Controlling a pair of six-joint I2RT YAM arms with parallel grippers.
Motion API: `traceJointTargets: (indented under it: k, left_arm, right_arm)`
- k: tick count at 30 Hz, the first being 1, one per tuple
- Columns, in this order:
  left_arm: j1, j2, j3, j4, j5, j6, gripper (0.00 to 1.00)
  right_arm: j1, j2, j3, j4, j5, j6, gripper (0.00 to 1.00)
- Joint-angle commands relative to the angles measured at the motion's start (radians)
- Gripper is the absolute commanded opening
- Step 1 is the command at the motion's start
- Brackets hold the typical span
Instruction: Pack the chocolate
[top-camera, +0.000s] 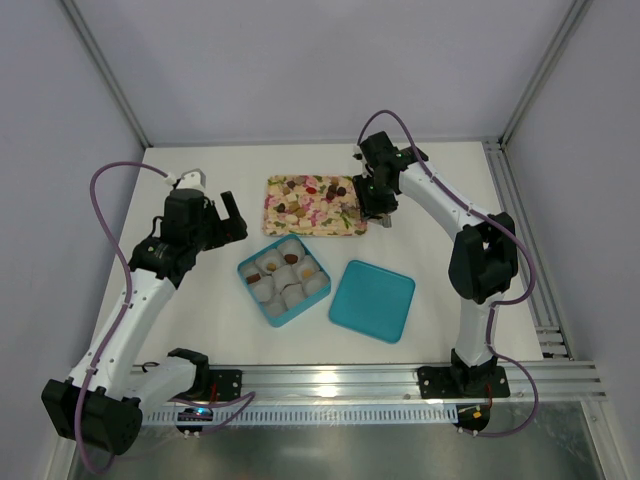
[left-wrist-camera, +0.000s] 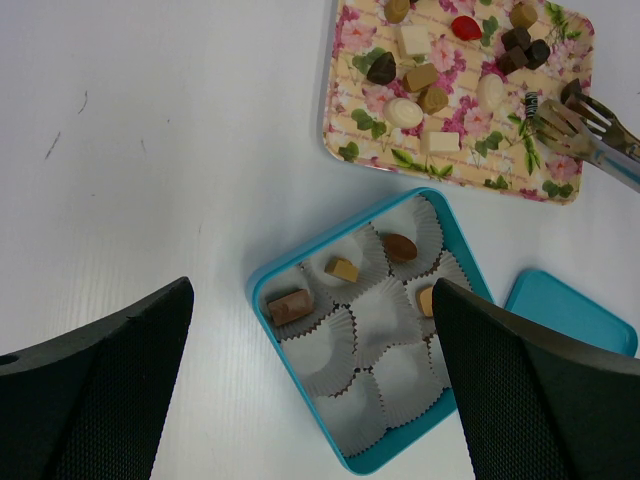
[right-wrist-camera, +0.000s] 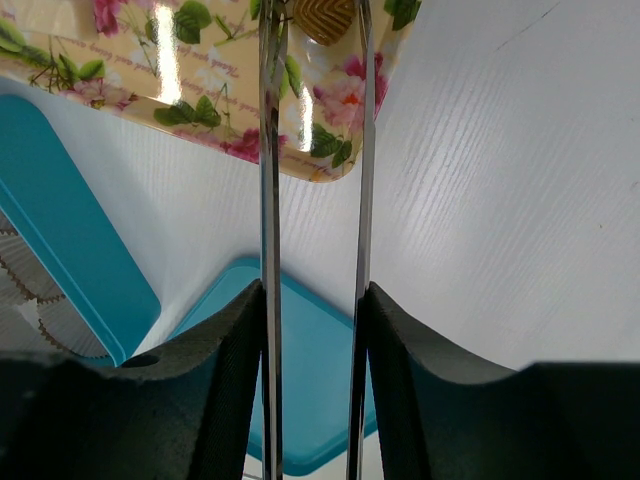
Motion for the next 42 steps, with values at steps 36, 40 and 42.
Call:
traceJointTargets:
  k: [36, 40, 42]
  left_arm:
    - [-0.001, -0.013, -0.005, 0.017, 0.003, 0.014, 1.00]
    - [-0.001, -0.013, -0.006, 0.019, 0.006, 0.014, 1.00]
    - [-0.001, -0.014, -0.006, 0.017, 0.006, 0.013, 1.00]
  right_arm:
    - [0.005, -0.105, 0.017, -0.003, -0.002, -0.010, 0.38]
    - [0.005, -0.119, 0.017, -0.004, -0.008, -0.008, 0.38]
    - [0.005, -0.124, 0.017, -0.004, -0.013, -0.008, 0.38]
